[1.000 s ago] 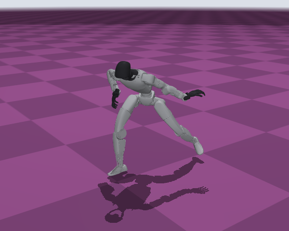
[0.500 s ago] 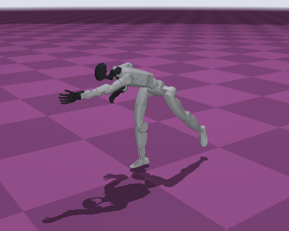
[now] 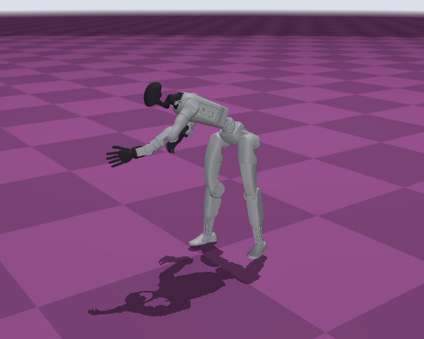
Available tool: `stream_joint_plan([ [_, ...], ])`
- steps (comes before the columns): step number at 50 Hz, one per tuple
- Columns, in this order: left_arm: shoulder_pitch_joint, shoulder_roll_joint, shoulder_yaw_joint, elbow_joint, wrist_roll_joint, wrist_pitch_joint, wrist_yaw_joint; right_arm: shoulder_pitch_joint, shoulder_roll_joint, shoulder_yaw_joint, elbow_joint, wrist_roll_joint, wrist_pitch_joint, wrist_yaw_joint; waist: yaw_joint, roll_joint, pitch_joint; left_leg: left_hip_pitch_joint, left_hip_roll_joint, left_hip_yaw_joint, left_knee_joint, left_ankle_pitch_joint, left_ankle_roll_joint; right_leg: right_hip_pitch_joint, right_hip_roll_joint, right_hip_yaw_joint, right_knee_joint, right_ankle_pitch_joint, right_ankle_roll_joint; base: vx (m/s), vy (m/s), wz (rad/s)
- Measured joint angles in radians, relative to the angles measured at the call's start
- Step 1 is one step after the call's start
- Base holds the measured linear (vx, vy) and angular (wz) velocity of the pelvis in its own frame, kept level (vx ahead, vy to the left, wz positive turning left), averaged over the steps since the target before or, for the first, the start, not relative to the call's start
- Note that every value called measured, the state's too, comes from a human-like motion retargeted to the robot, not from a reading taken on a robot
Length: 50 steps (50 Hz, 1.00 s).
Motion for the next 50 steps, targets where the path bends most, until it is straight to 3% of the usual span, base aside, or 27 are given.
stream_joint_plan([
  [2, 0.098, 0.064, -0.035, -0.110, 0.125, 0.002, 0.006, -0.017, -0.005, 0.023, 0.012, 0.004, 0.000, 0.024, 0.005, -0.034, 0.000, 0.014, -0.009, -0.020, -0.009, 0.052, -0.006, 0.050, 0.004, 0.018, -0.034, 0.015, 0.002, -0.01, 0.25, -0.97],
  [5, 0.262, 0.180, -0.057, -0.295, 0.335, 0.015, 0.031, -0.044, 0.005, 0.051, 0.036, 0.008, 0.011, 0.064, 0.003, -0.089, 0.000, 0.085, -0.020, 0.003, -0.005, 0.041, 0.010, 0.116, -0.003, 0.049, -0.055, 0.022, 0.013, 0.01, 0.28, -0.94],
  [7, 0.419, 0.264, -0.022, -0.424, 0.539, 0.046, 0.014, -0.051, 0.033, 0.064, 0.046, 0.021, 0.004, 0.115, -0.001, -0.120, 0.000, 0.107, 0.010, 0.034, 0.078, -0.028, 0.025, 0.107, 0.009, 0.046, 0.059, -0.036, 0.049, 0.05, 0.27, -0.88],
  [9, 0.550, 0.283, 0.025, -0.533, 0.525, 0.026, 0.031, -0.059, 0.053, 0.057, 0.086, -0.004, 0.035, 0.114, 0.020, -0.139, 0.000, 0.222, -0.035, 0.057, -0.035, -0.006, -0.008, 0.211, -0.014, 0.069, -0.056, 0.010, 0.027, 0.09, 0.37, -0.70],
  [11, 0.734, 0.297, 0.111, -0.627, 0.606, 0.028, -0.007, -0.045, 0.087, 0.047, 0.106, -0.014, 0.035, 0.149, 0.032, -0.143, 0.000, 0.269, -0.015, 0.069, 0.008, -0.050, -0.018, 0.241, -0.006, 0.042, 0.018, -0.043, 0.043, 0.13, 0.22, -0.46],
  [15, 1.105, 0.228, 0.326, -0.778, 0.641, 0.035, -0.009, -0.053, 0.117, 0.034, 0.173, -0.072, 0.081, 0.185, 0.080, -0.138, 0.000, 0.431, -0.050, 0.080, -0.062, -0.066, -0.050, 0.376, -0.032, 0.029, 0.001, -0.078, 0.015, 0.16, 0.27, -0.31],
  [20, 1.515, 0.083, 0.591, -0.895, 0.661, 0.052, -0.067, -0.102, 0.152, 0.040, 0.254, -0.087, 0.097, 0.239, 0.145, -0.122, -0.014, 0.569, -0.038, 0.067, -0.032, -0.132, -0.027, 0.487, -0.038, -0.077, 0.116, -0.157, -0.027, 0.23, 0.15, -0.04],
  [26, 1.853, -0.029, 0.792, -0.956, 0.603, 0.095, -0.154, -0.158, 0.196, 0.054, 0.339, -0.083, 0.104, 0.256, 0.223, -0.083, -0.115, 0.624, 0.030, 0.040, 0.065, -0.201, 0.010, 0.464, -0.051, -0.276, 0.453, -0.246, -0.164, 0.28, 0.10, 0.11],
  [28, 1.915, -0.044, 0.805, -0.954, 0.588, 0.112, -0.149, -0.164, 0.202, 0.052, 0.348, -0.074, 0.107, 0.252, 0.229, -0.078, -0.148, 0.631, 0.043, 0.014, 0.107, -0.223, 0.025, 0.436, -0.050, -0.272, 0.572, -0.277, -0.177, 0.33, 0.05, 0.63],
  [30, 1.955, -0.048, 0.792, -0.948, 0.592, 0.125, -0.129, -0.159, 0.198, 0.047, 0.347, -0.064, 0.112, 0.252, 0.223, -0.081, -0.177, 0.645, 0.047, -0.024, 0.146, -0.244, 0.031, 0.422, -0.028, -0.226, 0.632, -0.305, -0.152, 0.36, 0.01, 0.89],
  [33, 1.977, -0.052, 0.743, -0.939, 0.634, 0.118, -0.124, -0.150, 0.160, 0.043, 0.328, -0.053, 0.090, 0.288, 0.215, -0.086, -0.232, 0.672, 0.044, -0.063, 0.167, -0.263, 0.017, 0.438, -0.004, -0.232, 0.559, -0.336, -0.094, 0.39, -0.04, 0.79],
  [35, 1.969, -0.057, 0.712, -0.928, 0.635, 0.104, -0.125, -0.170, 0.133, 0.055, 0.346, -0.038, 0.070, 0.293, 0.217, -0.101, -0.268, 0.698, 0.036, -0.074, 0.165, -0.272, 0.010, 0.470, -0.011, -0.310, 0.454, -0.345, -0.086, 0.39, -0.08, 0.50],
  [38, 1.941, -0.089, 0.680, -0.906, 0.647, 0.108, -0.131, -0.214, 0.091, 0.080, 0.367, -0.016, 0.065, 0.300, 0.217, -0.118, -0.311, 0.750, 0.024, -0.080, 0.150, -0.278, 0.021, 0.529, 0.002, -0.399, 0.311, -0.328, -0.104, 0.41, -0.13, 0.38],
  [43, 1.888, -0.173, 0.678, -0.842, 0.686, 0.146, -0.140, -0.333, 0.049, 0.138, 0.420, -0.022, 0.085, 0.310, 0.237, -0.131, -0.342, 0.846, 0.047, -0.063, 0.183, -0.264, 0.066, 0.629, 0.034, -0.358, 0.307, -0.382, -0.157, 0.44, -0.20, 0.05],
  [46, 1.892, -0.219, 0.712, -0.812, 0.739, 0.186, -0.146, -0.393, 0.034, 0.168, 0.432, -0.085, 0.115, 0.315, 0.294, -0.154, -0.338, 0.850, 0.057, -0.023, 0.366, -0.203, 0.130, 0.713, 0.024, -0.318, 0.300, -0.408, -0.163, 0.48, -0.25, -0.64],
  [50, 1.931, -0.254, 0.778, -0.789, 0.788, 0.210, -0.117, -0.489, 0.048, 0.215, 0.464, -0.118, 0.129, 0.302, 0.412, -0.183, -0.342, 0.694, 0.118, 0.039, 0.805, -0.063, 0.199, 0.792, 0.032, -0.235, 0.250, -0.414, -0.173, 0.47, -0.20, -1.18],
])
